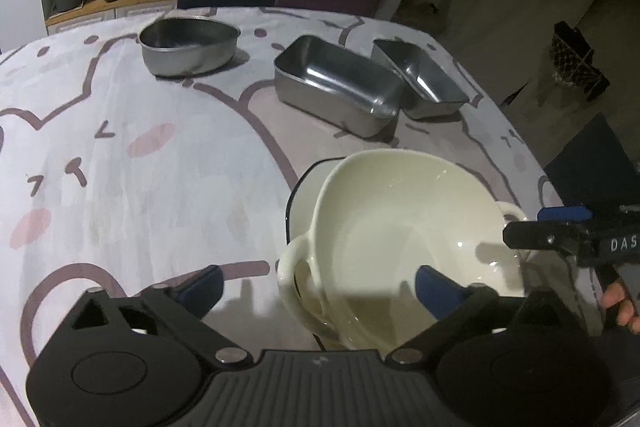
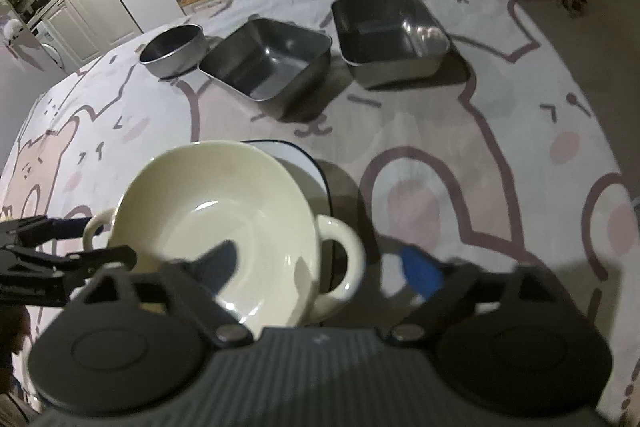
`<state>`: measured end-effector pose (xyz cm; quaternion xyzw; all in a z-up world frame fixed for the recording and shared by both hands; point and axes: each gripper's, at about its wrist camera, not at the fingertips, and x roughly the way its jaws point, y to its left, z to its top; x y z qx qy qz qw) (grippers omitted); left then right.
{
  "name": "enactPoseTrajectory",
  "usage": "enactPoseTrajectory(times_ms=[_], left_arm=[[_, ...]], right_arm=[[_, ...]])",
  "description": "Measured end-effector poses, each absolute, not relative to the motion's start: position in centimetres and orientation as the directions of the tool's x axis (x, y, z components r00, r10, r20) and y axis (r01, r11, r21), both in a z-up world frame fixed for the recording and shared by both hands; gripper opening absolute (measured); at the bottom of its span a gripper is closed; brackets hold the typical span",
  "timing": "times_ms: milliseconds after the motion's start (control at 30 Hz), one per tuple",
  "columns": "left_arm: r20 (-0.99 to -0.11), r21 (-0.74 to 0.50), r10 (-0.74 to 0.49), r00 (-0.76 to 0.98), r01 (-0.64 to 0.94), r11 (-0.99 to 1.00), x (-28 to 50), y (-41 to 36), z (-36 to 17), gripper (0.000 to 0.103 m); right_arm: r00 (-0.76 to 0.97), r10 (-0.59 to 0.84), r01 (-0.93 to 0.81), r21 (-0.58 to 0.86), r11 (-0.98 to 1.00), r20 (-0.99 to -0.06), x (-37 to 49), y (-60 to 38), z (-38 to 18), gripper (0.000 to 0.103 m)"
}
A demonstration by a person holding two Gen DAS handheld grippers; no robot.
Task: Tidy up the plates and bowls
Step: 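Open both grippers to release the cream bowl onto the white plate, then move both grippers to the yellow-rimmed lemon-print plate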
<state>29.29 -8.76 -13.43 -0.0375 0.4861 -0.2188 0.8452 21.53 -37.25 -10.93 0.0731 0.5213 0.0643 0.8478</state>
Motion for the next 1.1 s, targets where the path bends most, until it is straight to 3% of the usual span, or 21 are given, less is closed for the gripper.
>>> enactPoseTrajectory(times_ms=[300,567,867,1100], left_arm=[[-0.72,-0.245,-0.393,0.572,0.321,0.915,27.6,-4.9,-7.2,0.103],[-0.656,-0.167,-0.23,0.719,0.159,0.973,25.7,3.7,-3.6,0.103],[-0.69,-0.079,-0.036,0.723,-0.026,0.997,23.7,14.3,-3.5,0.103],[-0.736,-0.07,0.008,0.677,-0.088,0.994,22.3,21.3,-6.0,0.1]], right_arm=[[0.589,0.159,-0.06,0.153,0.986,-0.792,19.7,-36.1,-6.4,0.103],[0.686,0.261,-0.146,0.223,0.964,-0.679,21.0,-30.7,-3.3,0.103],[0.639,0.452,-0.314,0.326,0.892,-0.623,23.2,-19.6,-2.9,0.103],[0.561,0.52,-0.363,0.374,0.854,-0.644,24.1,-11.4,-4.1,0.103]])
